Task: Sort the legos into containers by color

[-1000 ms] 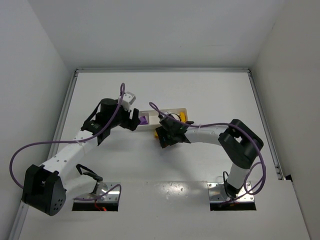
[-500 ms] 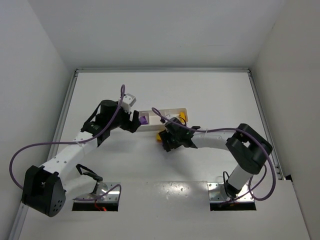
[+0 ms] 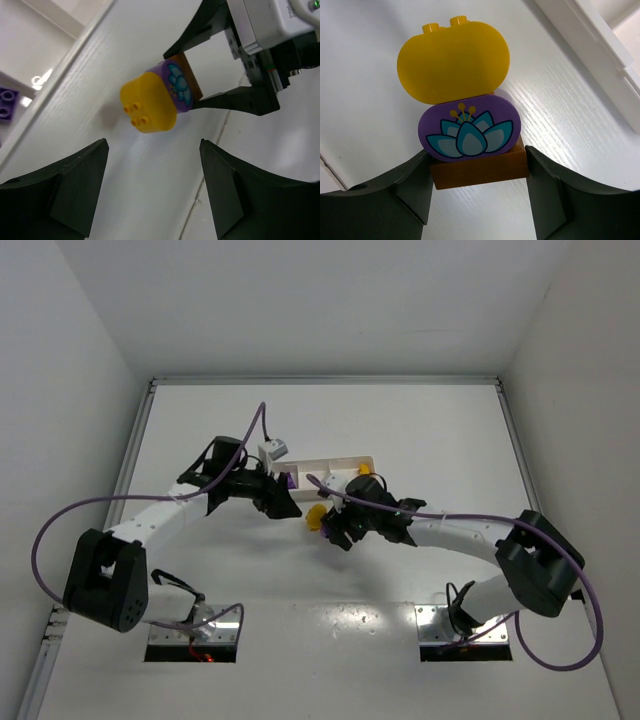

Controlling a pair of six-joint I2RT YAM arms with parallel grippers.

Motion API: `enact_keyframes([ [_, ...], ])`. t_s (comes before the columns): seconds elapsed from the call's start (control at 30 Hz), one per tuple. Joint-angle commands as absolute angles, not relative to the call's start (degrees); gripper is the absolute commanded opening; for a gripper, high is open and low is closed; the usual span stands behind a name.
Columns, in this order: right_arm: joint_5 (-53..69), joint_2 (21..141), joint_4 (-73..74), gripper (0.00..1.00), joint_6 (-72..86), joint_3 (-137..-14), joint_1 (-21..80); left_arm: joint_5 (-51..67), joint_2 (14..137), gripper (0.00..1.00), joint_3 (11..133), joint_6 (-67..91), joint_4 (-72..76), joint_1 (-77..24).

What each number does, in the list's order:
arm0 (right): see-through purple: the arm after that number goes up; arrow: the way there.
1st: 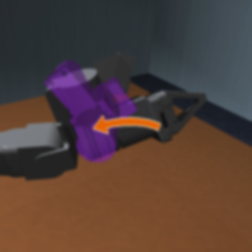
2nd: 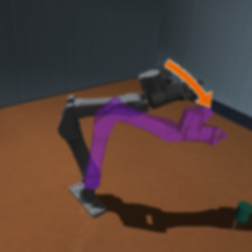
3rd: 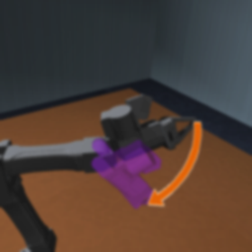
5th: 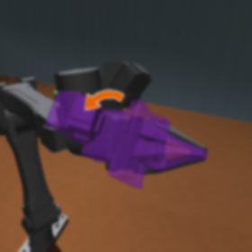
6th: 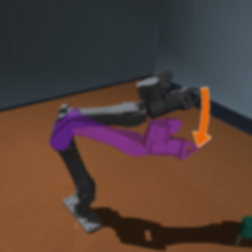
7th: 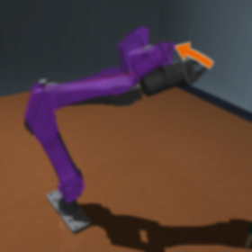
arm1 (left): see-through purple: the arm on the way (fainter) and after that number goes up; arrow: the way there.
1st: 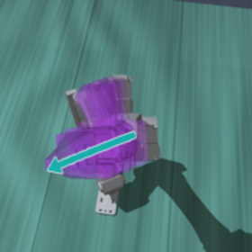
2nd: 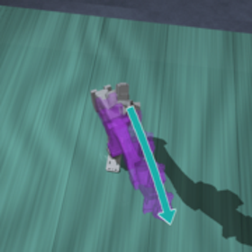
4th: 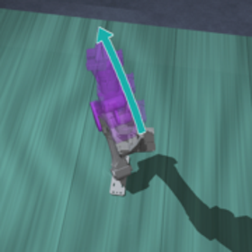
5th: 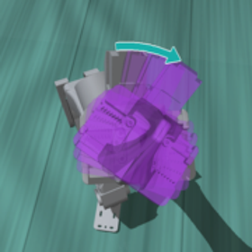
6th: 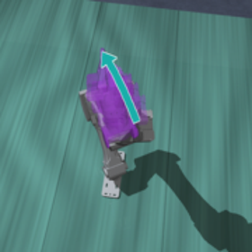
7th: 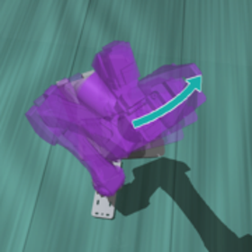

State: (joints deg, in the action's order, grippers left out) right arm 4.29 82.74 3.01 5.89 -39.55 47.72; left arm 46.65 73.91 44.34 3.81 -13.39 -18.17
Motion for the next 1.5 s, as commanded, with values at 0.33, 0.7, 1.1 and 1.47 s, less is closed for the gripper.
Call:
enact_keyframes([
  [0.33, 5.0, 80.6, 1.6, 0.00, 0.3, -42.9, 47.5, 64.1, 86.1, 0.81, 51.5, 7.1, -13.4, -16.7],
  [0.7, 5.5, 80.1, 4.1, 0.00, 0.3, -45.9, 47.5, 64.6, 89.6, 0.81, 53.2, 6.1, -14.9, -16.7],
  [1.1, 7.7, 80.1, 5.2, 0.00, 0.8, -48.1, 48.0, 66.0, 92.5, 0.56, 54.8, 6.6, -15.5, -16.2],
  [1.47, 4.5, 78.0, 4.1, 0.00, 0.8, -44.0, 47.4, 73.0, 90.8, 0.00, 50.7, 13.8, -6.8, -8.6],
])
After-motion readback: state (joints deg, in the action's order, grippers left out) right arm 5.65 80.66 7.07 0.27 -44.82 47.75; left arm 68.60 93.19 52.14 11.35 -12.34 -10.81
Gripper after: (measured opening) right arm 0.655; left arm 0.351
